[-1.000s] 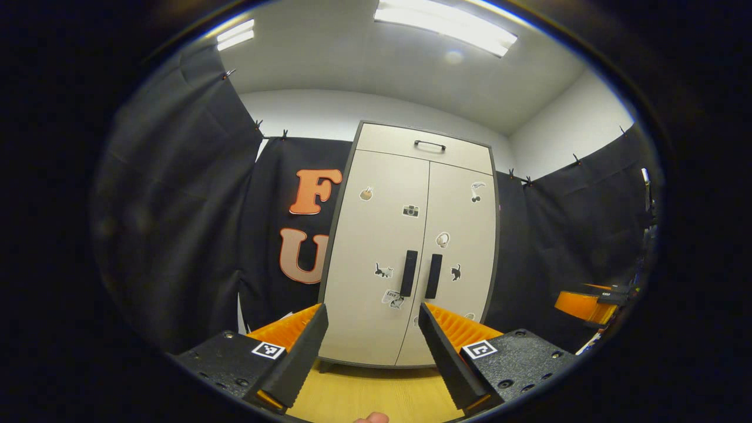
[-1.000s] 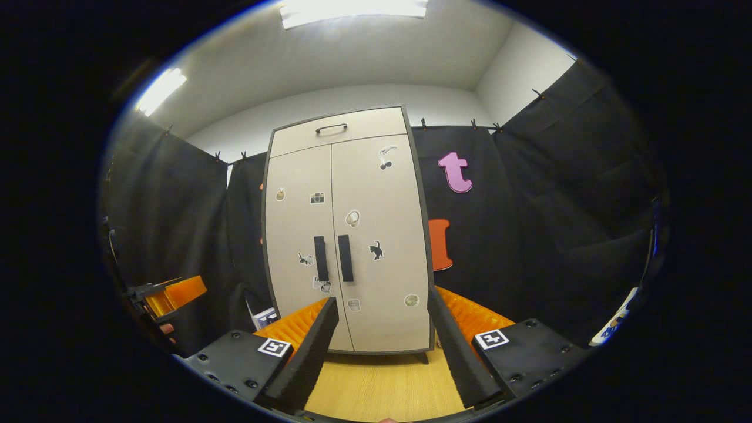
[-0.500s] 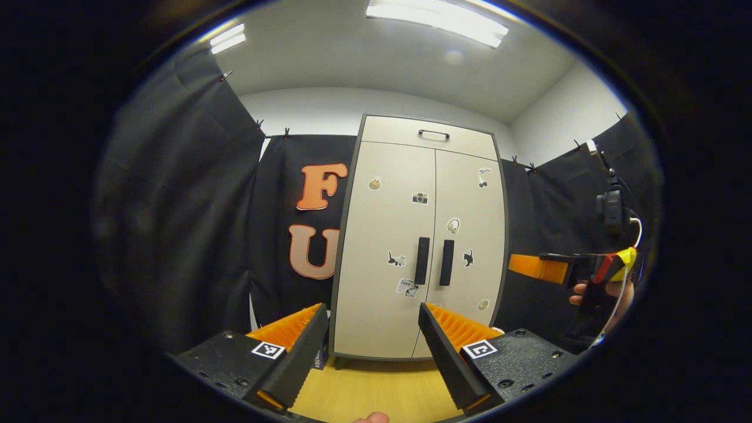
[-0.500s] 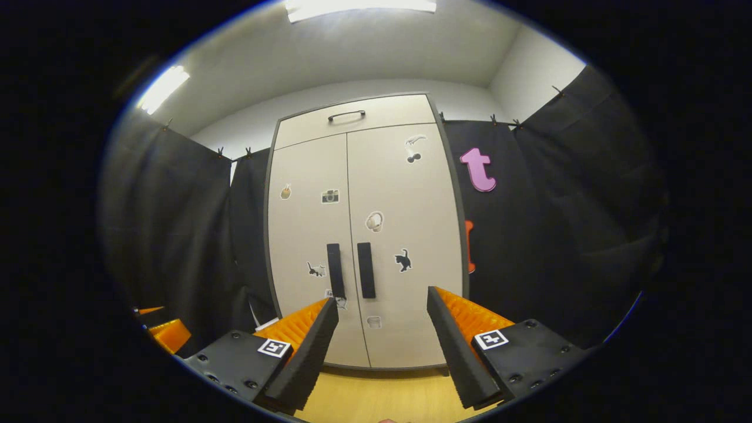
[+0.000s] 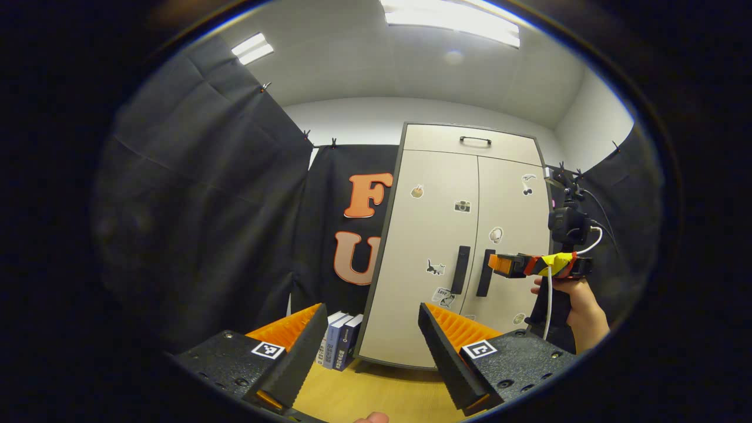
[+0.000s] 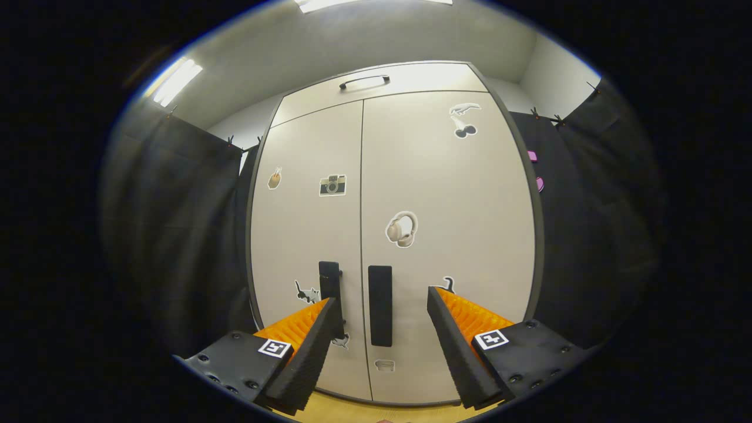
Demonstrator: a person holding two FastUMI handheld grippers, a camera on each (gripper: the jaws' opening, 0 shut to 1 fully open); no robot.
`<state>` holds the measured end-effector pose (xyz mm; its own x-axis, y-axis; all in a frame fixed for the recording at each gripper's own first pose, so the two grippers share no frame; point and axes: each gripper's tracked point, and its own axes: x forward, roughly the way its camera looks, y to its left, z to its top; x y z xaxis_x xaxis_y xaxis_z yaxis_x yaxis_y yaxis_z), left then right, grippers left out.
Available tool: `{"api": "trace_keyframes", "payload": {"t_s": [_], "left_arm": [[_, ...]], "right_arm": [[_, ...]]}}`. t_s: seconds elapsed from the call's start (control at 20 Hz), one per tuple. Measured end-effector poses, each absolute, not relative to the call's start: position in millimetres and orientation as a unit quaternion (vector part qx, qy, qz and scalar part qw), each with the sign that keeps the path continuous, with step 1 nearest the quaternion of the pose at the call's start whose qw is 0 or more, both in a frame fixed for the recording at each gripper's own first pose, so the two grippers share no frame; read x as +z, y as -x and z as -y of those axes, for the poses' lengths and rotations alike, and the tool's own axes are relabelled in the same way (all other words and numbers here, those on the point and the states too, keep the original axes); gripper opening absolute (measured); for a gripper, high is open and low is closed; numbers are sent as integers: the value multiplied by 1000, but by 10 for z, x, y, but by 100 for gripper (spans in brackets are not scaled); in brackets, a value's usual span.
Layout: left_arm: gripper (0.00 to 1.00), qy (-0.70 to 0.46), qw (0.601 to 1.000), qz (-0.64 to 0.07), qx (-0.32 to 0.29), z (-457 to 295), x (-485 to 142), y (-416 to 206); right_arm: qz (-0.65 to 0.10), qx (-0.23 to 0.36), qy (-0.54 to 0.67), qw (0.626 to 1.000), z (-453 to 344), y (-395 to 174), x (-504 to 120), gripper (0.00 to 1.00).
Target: Open the right door of the double-door shoe cabinet with the right hand, and open the left door with the left hand.
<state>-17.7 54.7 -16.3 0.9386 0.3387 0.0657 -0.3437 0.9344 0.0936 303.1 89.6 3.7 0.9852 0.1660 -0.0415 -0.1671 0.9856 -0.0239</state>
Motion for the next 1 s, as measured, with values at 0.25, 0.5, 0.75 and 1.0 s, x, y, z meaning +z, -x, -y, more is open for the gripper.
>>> {"api": "trace_keyframes", "payload": {"t_s": [0.25, 0.5, 0.75, 1.0], "left_arm": [[94, -75, 969, 39, 233, -679, -94, 300], [94, -71, 963, 32, 257, -774, -227, 288], [95, -58, 973, 14, 224, -868, -368, 101], [94, -98, 980, 15, 174, -1126, -325, -149]], "right_arm": [[-38, 71, 14, 997, -919, -3522, -221, 98], [-47, 50, 7, 998, -834, -3717, -395, 89], [-36, 33, 14, 999, -857, -3752, -437, 73], [-35, 39, -14, 999, -942, -3765, -504, 34]]}}
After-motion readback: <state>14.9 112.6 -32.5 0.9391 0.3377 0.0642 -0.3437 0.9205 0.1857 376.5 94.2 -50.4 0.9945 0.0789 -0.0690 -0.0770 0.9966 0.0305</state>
